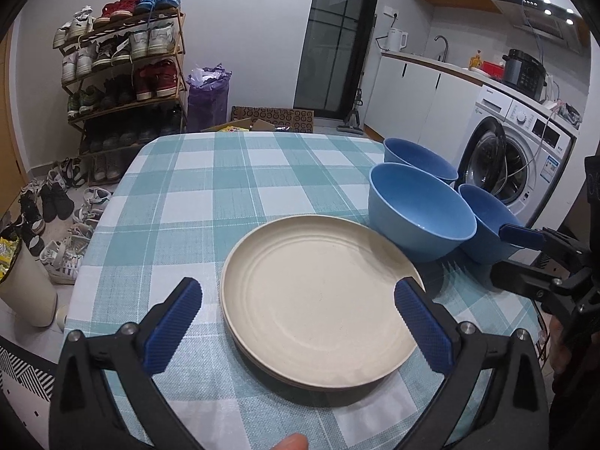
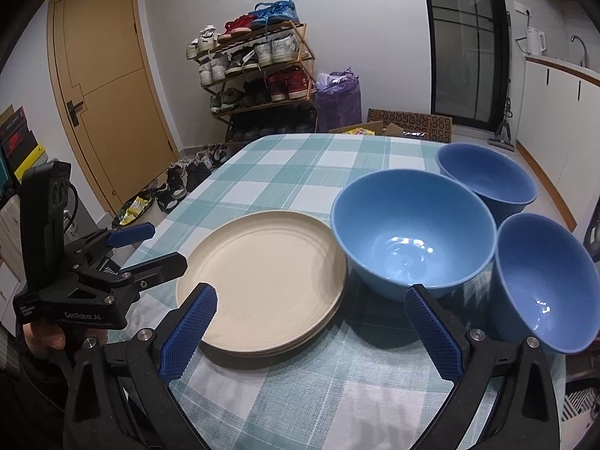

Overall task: Organize plates and bowls
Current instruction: 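Pull both open grippers back from the plate stack, then move both open grippers toward the blue bowls on the table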

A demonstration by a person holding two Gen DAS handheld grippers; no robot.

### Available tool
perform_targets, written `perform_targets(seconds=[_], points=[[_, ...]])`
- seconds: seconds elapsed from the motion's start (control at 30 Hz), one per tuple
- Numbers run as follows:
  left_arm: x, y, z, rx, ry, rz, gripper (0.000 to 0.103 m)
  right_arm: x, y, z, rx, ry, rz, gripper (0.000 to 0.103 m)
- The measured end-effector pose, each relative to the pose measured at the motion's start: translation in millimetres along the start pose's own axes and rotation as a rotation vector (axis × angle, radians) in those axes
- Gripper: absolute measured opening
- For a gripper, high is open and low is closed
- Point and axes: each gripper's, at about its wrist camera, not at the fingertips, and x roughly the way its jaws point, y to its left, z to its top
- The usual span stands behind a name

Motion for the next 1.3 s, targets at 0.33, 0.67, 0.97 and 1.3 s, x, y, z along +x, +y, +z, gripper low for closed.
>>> perform_targets(seconds=[0.33,0.67,0.97,1.3], points=[[0.3,-13.5,13.0,-0.011,-0.019,-0.007,0.103,-44.7,-19.8,4.7,0.020,-0.063,-0.051,0.102],[-0.1,-39.2,41.1,0.025,-0.051,-0.021,0.103,-85.4,-53.3,15.8,0.069,-0.139,-0.102,0.102],[11.5,-71.6,69.5,0.060,-0.061,-0.049,0.103,-117.3,-91.3,20.7,0.144,-0.191,-0.125,0.102],[30.9,-110.7,92.1,0.115,-0.066,-0.068,0.103,-121.7,-129.6,23.8,0.208,-0.189,-0.167,0.102]])
